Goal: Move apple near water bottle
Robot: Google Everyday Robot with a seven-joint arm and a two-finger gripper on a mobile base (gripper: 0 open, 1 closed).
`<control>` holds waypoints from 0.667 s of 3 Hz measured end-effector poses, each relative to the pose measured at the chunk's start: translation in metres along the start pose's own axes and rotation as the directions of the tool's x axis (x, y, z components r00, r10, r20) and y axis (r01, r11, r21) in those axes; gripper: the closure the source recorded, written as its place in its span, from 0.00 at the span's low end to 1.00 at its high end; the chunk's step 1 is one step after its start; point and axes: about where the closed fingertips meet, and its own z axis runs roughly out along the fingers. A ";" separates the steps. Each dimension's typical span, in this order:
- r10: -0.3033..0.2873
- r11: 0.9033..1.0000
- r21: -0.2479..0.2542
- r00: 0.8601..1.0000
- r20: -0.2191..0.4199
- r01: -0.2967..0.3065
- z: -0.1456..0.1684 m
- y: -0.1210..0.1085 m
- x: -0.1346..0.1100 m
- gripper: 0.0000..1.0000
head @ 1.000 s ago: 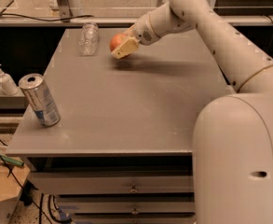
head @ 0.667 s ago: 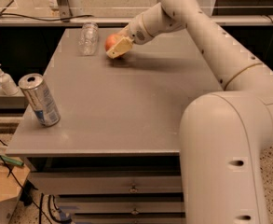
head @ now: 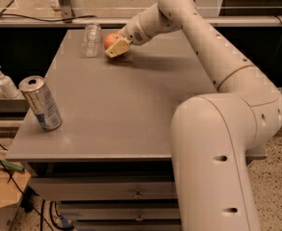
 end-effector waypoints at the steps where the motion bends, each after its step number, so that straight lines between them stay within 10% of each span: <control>1: 0.000 1.000 -0.005 1.000 0.000 0.000 0.003 0.001 0.000 0.00; 2: 0.000 1.000 -0.005 1.000 0.000 0.000 0.003 0.001 0.000 0.00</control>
Offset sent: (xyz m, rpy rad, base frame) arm 0.0000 0.0024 -0.0018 0.0001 0.0024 0.0032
